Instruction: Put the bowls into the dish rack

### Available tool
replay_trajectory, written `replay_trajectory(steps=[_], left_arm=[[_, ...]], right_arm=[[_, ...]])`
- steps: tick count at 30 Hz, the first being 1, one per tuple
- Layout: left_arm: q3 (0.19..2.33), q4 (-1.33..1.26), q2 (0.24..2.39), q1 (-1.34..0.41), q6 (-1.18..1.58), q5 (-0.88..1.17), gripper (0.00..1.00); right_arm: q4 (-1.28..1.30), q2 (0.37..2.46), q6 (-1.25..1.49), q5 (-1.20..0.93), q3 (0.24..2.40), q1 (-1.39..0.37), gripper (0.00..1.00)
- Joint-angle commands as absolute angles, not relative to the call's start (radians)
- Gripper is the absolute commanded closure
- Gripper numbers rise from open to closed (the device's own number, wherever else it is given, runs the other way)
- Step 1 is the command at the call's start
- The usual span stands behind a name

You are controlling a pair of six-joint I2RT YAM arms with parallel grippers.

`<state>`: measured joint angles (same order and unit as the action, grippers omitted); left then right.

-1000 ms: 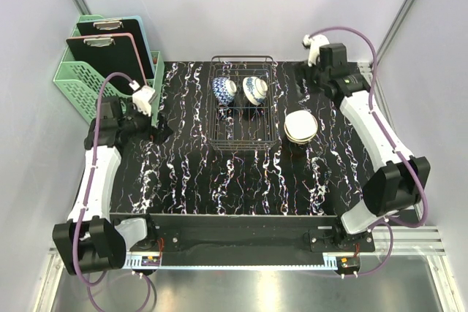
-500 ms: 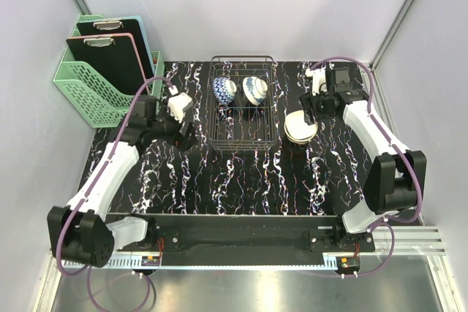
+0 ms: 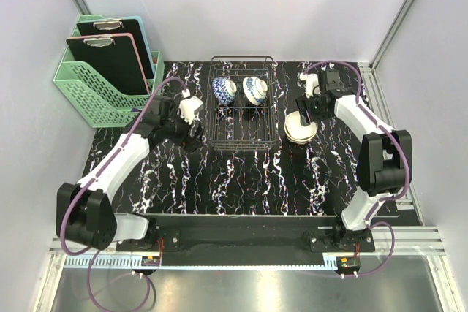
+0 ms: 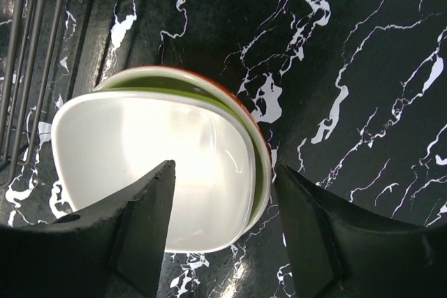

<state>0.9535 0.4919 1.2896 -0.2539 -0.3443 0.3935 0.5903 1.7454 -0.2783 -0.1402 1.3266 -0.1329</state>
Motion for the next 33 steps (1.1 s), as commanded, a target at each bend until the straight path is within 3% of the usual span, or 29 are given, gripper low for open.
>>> replay_trajectory(steps=[1, 4, 10, 17, 33], left_arm=[[0.999, 0.434, 1.333, -0.276, -0.356, 0.371, 0.01], [1.008, 0.433, 1.345, -0.291, -0.353, 0.379, 0.01], [1.009, 0.431, 1.367, -0.314, -0.354, 0.382, 0.01], [1.012, 0.425, 1.39, -0.33, -0.351, 0.387, 0.01], [1.016, 0.413, 1.402, -0.35, -0.348, 0.382, 0.01]], right_arm=[[0.543, 1.752, -0.293, -0.129, 1.384, -0.137, 0.35], [0.538, 1.764, -0.293, -0.124, 1.384, -0.137, 0.39], [0.529, 1.778, -0.296, -0.109, 1.382, -0.135, 0.62], [0.525, 1.775, -0.308, -0.055, 1.382, -0.137, 0.74], [0.522, 1.71, -0.345, 0.037, 1.333, -0.11, 0.81]])
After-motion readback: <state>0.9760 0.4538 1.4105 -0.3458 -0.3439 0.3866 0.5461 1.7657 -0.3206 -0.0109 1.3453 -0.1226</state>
